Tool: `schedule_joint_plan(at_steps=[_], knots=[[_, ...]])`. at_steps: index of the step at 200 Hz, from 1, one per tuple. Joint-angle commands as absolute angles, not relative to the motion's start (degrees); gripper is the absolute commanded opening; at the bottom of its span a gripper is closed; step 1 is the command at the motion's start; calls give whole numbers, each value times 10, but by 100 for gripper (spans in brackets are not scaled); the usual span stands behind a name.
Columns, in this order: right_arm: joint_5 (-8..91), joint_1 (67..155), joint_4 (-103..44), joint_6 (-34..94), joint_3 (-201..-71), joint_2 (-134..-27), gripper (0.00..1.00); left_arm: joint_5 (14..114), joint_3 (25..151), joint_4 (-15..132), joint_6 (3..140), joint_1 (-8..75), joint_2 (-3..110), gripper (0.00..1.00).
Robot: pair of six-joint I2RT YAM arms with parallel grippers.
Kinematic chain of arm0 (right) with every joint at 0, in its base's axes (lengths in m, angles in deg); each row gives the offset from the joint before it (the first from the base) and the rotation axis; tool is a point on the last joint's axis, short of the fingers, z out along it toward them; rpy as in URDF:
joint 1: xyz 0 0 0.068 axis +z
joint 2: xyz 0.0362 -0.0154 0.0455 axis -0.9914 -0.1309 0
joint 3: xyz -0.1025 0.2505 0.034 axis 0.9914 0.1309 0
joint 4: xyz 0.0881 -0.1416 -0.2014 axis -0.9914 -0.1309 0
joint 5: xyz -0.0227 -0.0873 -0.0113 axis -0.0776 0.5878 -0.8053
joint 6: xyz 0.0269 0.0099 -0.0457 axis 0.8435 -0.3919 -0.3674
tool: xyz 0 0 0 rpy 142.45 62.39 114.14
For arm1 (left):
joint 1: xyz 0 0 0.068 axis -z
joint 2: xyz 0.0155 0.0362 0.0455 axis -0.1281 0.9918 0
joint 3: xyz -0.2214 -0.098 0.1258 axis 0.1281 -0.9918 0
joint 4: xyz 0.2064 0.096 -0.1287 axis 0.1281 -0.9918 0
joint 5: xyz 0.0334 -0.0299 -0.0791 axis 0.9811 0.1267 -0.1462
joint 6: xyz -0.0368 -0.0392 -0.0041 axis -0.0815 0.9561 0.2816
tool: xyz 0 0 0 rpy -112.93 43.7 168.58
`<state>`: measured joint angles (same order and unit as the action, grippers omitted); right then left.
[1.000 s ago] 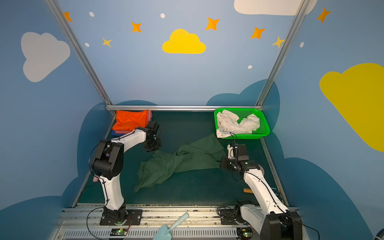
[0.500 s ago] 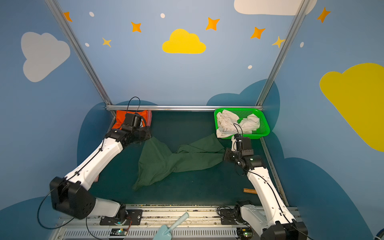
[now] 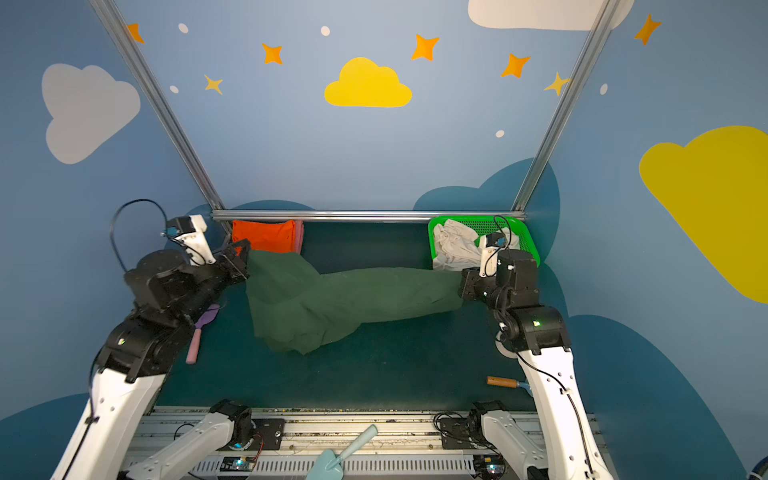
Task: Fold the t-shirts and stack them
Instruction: 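Lift the dark green shirt high with both grippers, shaking it out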
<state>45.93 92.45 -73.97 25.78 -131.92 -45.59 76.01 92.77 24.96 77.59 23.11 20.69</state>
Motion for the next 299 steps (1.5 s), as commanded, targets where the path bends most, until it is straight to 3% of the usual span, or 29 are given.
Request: schedule_joint_plan(at_steps=[1, 55, 108, 158, 197, 212, 264, 299], knots=[[455, 927, -748, 246, -1352, -442, 0, 757, 952, 244, 747, 228, 188, 5], [433, 927, -700, 266, -1360, -452, 0, 802, 956, 262, 745, 228, 189, 5], [404, 927, -647, 273, -1428, -616, 0, 831, 1021, 285, 724, 203, 388, 5], [336, 928, -630, 260, -1652, -805, 0, 720, 1356, 267, 754, 101, 644, 5], [337, 927, -582, 242, -1770, -854, 0, 633, 1722, 204, 750, 92, 807, 5], [334, 926, -555, 236, -1788, -855, 0, 595, 1794, 216, 752, 93, 830, 5], [305, 929, -472, 217, -1745, -813, 0, 503, 1616, 349, 727, 98, 699, 5], [302, 945, -414, 213, -1583, -742, 0, 515, 1291, 465, 686, 118, 518, 5]])
